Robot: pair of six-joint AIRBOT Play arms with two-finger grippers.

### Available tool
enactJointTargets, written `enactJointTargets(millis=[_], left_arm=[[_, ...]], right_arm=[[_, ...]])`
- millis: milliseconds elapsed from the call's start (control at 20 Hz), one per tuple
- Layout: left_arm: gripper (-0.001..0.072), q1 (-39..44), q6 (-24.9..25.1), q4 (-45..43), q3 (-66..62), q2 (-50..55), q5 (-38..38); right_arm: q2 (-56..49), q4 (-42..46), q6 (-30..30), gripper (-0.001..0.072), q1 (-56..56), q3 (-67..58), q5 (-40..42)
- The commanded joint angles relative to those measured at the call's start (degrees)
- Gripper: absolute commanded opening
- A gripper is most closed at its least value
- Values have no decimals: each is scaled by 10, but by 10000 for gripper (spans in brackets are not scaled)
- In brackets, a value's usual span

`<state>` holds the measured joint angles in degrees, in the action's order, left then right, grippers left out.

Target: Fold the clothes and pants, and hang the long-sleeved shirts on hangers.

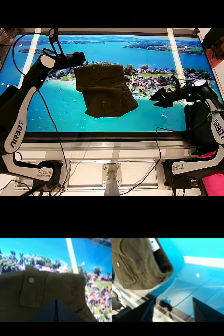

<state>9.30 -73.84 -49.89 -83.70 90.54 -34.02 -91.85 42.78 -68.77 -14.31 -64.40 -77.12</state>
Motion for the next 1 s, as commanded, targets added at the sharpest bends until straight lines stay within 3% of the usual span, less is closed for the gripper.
enactJointTargets(millis=[0, 250, 450, 800, 850, 950], left_arm=[[14, -1, -3, -60, -2, -2, -72], [14, -22, -25, -125, 41, -61, -158], [12, -57, -29, -124, 185, -154, -177], [15, -81, -18, -41, 433, -261, -174], [15, -81, -18, -26, 455, -261, -160], [14, -85, -18, 25, 492, -261, -116]], right_arm=[[-21, -7, 50, 438, 32, -33, 8], [-111, 35, 53, 451, 113, -126, -2], [-167, 67, 56, 451, 155, -172, -15], [-174, 80, 69, 446, 165, -207, -52], [-174, 72, 73, 417, 165, -207, -67], [-174, 53, 94, 104, 165, -207, -94]])
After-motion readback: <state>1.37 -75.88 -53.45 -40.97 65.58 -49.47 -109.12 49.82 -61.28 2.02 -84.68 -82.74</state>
